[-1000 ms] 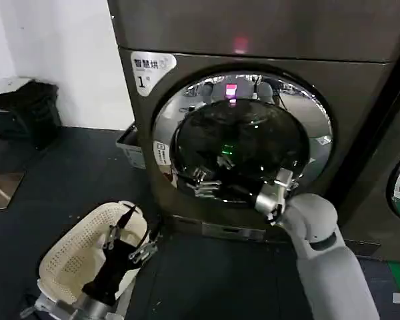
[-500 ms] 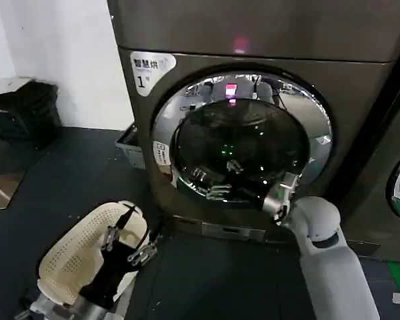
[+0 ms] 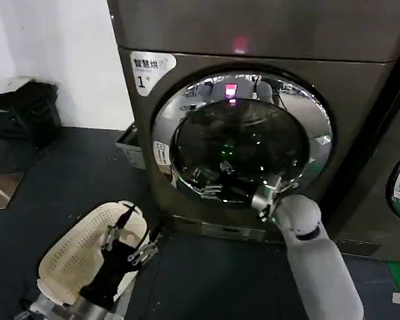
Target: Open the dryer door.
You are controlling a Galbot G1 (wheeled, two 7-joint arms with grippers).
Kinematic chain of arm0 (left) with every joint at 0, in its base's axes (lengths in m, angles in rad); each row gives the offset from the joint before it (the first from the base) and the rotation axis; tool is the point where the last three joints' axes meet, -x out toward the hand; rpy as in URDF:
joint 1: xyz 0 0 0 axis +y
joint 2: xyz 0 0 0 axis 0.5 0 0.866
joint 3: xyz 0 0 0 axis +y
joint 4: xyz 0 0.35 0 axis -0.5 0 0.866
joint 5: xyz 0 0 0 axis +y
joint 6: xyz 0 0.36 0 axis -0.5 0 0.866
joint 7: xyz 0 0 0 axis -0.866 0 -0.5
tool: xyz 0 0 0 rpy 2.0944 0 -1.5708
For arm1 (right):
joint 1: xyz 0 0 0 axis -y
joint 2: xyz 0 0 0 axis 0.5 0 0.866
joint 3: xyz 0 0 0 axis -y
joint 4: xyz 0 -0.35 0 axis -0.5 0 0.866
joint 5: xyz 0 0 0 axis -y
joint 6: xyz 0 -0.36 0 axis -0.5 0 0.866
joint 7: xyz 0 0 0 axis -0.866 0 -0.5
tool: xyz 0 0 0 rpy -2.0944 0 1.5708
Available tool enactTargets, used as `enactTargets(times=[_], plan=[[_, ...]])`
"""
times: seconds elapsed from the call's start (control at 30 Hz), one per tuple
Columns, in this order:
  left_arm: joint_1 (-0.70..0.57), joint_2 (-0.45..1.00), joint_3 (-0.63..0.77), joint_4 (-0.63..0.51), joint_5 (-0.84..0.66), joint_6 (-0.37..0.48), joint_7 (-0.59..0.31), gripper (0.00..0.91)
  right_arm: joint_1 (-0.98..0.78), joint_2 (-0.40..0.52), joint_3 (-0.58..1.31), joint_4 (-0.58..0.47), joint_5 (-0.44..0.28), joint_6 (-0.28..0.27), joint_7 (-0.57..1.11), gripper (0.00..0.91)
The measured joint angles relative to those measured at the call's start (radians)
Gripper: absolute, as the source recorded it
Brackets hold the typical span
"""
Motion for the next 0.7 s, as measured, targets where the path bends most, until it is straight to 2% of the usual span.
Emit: enactTargets(times=[0.7], plan=[[-0.004,-0.011,0.001,0.016,0.013,-0.001,0.001,0.907,0.085,0.071,-0.083,-0.085,-0.017,-0.007,0.037,0.907]])
